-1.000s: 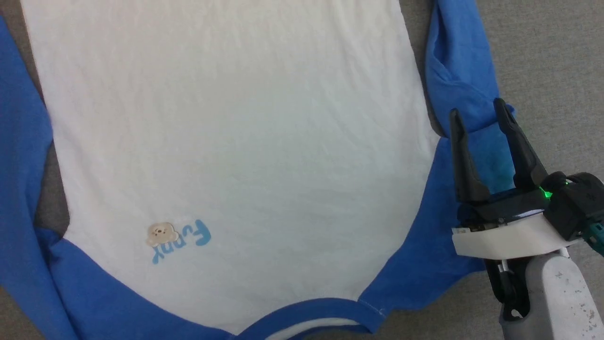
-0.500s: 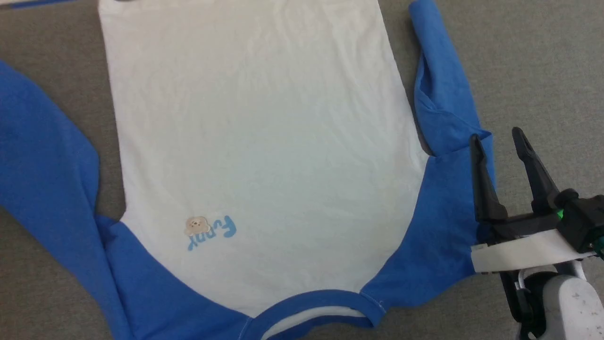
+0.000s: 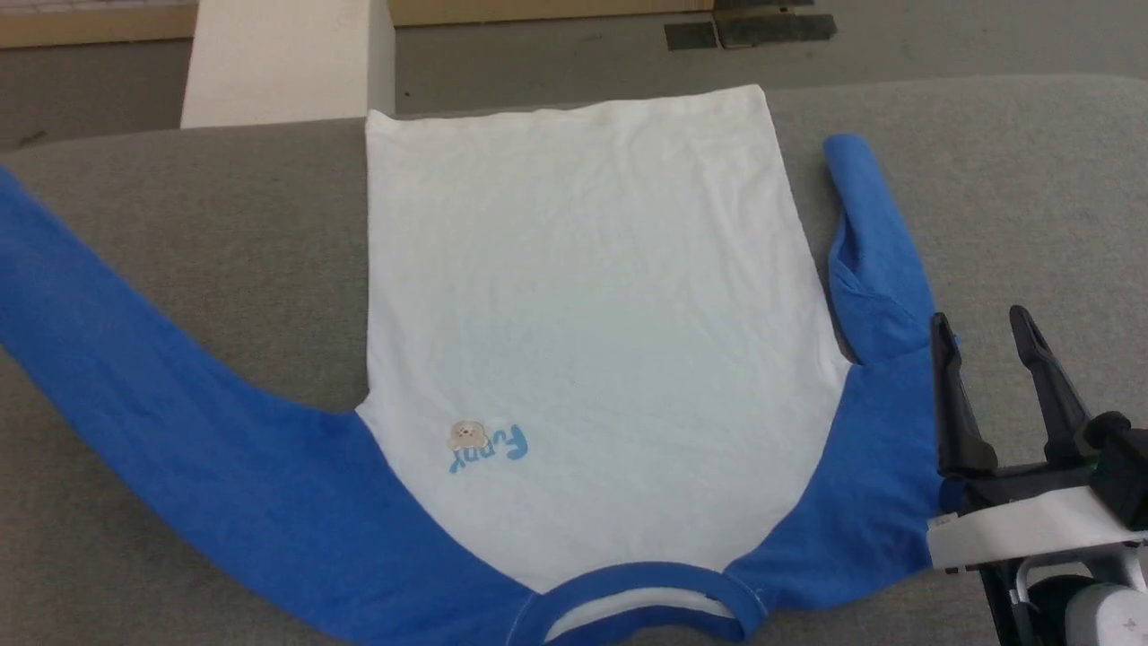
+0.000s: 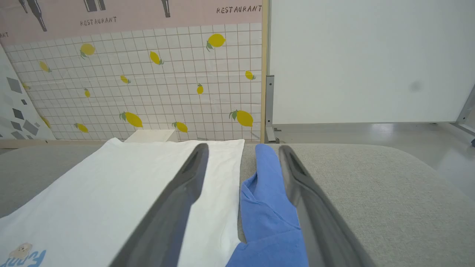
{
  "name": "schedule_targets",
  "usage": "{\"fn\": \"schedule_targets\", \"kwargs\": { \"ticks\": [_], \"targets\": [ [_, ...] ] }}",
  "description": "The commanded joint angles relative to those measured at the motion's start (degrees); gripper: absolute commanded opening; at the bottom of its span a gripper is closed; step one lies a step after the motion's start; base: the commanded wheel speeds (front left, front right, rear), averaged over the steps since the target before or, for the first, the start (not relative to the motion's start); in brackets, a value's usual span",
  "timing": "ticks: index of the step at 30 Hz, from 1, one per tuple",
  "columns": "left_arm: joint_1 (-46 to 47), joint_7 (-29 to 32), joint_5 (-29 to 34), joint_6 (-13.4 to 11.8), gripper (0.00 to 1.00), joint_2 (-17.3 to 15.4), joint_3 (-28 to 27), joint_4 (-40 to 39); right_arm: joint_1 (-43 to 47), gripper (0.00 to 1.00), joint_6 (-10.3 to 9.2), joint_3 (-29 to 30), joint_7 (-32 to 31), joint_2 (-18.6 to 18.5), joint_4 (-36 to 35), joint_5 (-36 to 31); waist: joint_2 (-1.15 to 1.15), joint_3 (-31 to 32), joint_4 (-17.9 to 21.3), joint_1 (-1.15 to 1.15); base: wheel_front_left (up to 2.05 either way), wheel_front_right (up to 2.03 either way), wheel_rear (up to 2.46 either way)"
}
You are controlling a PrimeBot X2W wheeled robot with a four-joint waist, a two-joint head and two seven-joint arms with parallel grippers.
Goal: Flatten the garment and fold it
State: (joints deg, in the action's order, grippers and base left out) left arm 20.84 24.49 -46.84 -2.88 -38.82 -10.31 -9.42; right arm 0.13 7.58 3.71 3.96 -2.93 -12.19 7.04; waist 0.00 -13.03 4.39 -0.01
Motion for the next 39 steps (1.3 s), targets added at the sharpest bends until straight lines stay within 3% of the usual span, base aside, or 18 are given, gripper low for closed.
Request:
{"fn": "schedule_targets", "kwargs": {
  "ticks": [1, 8, 15, 25, 29, 39],
  "targets": [
    [-1.19, 0.52, -0.64, -0.38, 0.0, 0.93, 0.77, -2.2, 0.73, 1.0, -0.09, -0.13, -0.28, 0.05, -0.32, 0.01, 0.0, 3.19, -3.12, 0.01, 0.0, 0.0, 0.0],
    [-1.1, 3.82, -2.21, -1.7, 0.0, 7.55, 10.68, -14.18, 1.19, 1.0, -0.09, -0.94, -0.84, 0.05, -0.54, 0.24, 0.0, 4.27, -3.2, 0.01, 0.0, 0.0, 0.0],
    [5.01, 7.32, -1.58, -0.84, 0.0, 16.22, 25.96, -14.17, 1.23, 1.0, -0.09, -1.33, -1.45, 0.05, -0.99, 0.05, 0.0, 4.69, -2.42, 0.01, 0.0, 0.0, 0.0],
    [10.45, 1.6, 3.79, 0.66, 0.0, 32.0, 42.04, 3.58, 0.92, 1.0, -0.09, -1.63, -0.65, 0.05, -0.32, 1.21, 0.0, 2.64, 2.22, 0.01, 0.0, 0.0, 0.0],
    [10.71, -0.92, 5.39, 1.92, 0.0, 34.42, 47.22, 12.39, 0.47, 1.0, -0.09, -1.65, -0.1, 0.05, 0.0, 1.61, 0.0, 1.08, 4.6, 0.01, 0.0, 0.0, 0.0],
    [13.49, -5.32, 9.64, 4.72, 0.0, 35.76, 57.01, 30.43, -0.77, 1.0, -0.09, -2.54, 1.85, 0.05, 2.13, 3.01, 0.0, -1.48, 8.47, 0.01, 0.0, 0.0, 0.0]
  ]
}}
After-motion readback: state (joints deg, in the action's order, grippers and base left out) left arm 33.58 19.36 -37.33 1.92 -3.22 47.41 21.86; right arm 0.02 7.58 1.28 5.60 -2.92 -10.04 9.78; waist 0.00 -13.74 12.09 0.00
